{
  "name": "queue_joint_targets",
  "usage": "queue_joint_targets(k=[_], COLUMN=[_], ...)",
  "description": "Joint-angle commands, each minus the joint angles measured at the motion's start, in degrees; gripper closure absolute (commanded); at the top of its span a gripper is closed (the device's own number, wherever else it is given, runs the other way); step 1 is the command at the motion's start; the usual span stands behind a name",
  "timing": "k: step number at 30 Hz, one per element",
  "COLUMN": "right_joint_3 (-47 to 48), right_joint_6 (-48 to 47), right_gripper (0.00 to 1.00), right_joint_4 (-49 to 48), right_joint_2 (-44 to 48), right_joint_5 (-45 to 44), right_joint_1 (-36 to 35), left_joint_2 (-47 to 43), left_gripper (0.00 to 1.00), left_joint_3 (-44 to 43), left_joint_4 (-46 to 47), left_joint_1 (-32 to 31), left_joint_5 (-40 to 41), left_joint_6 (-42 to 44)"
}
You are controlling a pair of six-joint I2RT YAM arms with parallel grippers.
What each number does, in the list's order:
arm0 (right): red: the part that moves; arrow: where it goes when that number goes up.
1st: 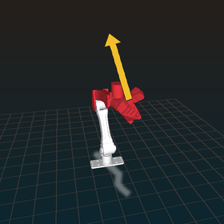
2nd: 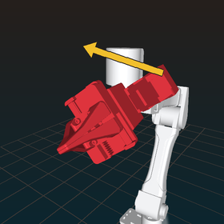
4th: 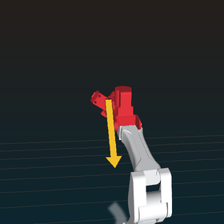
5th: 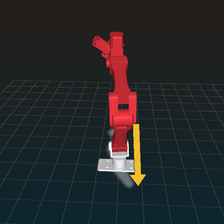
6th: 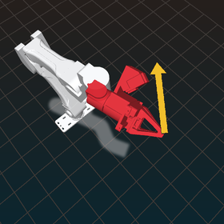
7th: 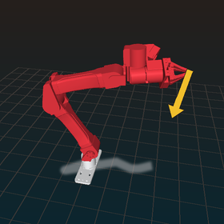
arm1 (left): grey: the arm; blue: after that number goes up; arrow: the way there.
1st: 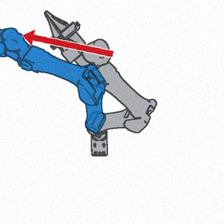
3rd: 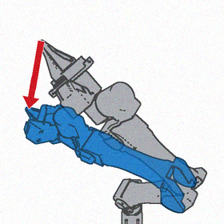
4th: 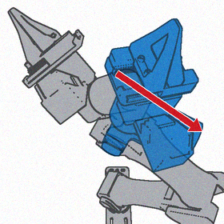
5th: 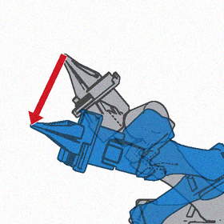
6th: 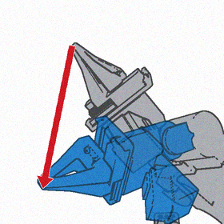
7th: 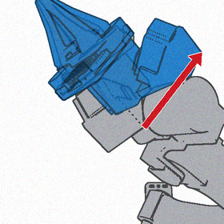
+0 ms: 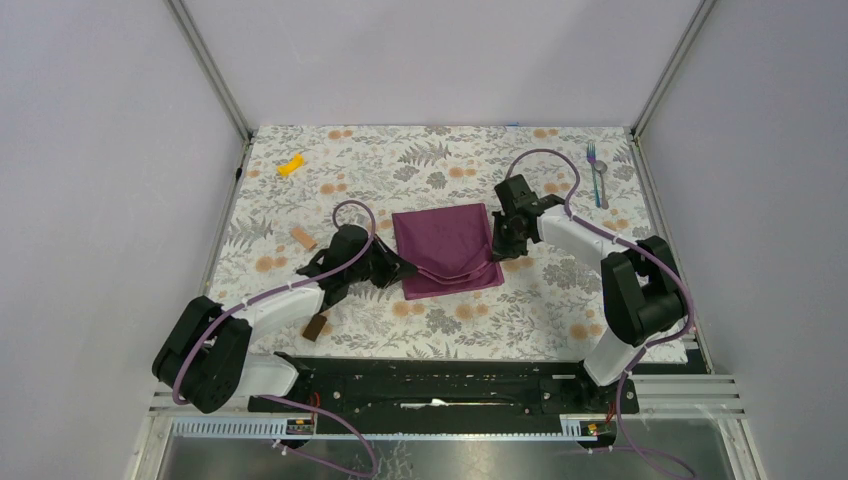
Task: Fold the napkin into a case and place the utensils inside
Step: Smooth out the square-folded napkin at the center of the board.
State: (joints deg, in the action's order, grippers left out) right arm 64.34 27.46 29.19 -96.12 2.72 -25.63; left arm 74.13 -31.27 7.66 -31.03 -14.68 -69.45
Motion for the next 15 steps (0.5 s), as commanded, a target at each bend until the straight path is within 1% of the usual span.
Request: queue_joint_targets(k=[1, 5, 15], right_joint_3=[-0.94, -4.67, -6.63], right_joint_6=[-0.30, 0.69, 0.94], right_gripper=[1.00, 1.00, 1.00], right_joint_4=[-1.17, -3.38, -4.16], right_joint_2=[-0.94, -0.55, -1.33], right_joint_5=[1.39, 2.50, 2.76], right_joint_1=[-0.78, -0.82, -0.81], left_joint_2=[0.01, -0.01, 1.02], left_gripper=[1.00, 1.00, 1.00], left_joint_3=[2.02, 4.94, 7.10], left_joint_4=[3.83, 4.43, 4.18], left_joint_1=[0.18, 0.25, 0.44], left_joint_5=[-2.20, -2.69, -3.32], left_joint_6=[0.60, 0.41, 1.27])
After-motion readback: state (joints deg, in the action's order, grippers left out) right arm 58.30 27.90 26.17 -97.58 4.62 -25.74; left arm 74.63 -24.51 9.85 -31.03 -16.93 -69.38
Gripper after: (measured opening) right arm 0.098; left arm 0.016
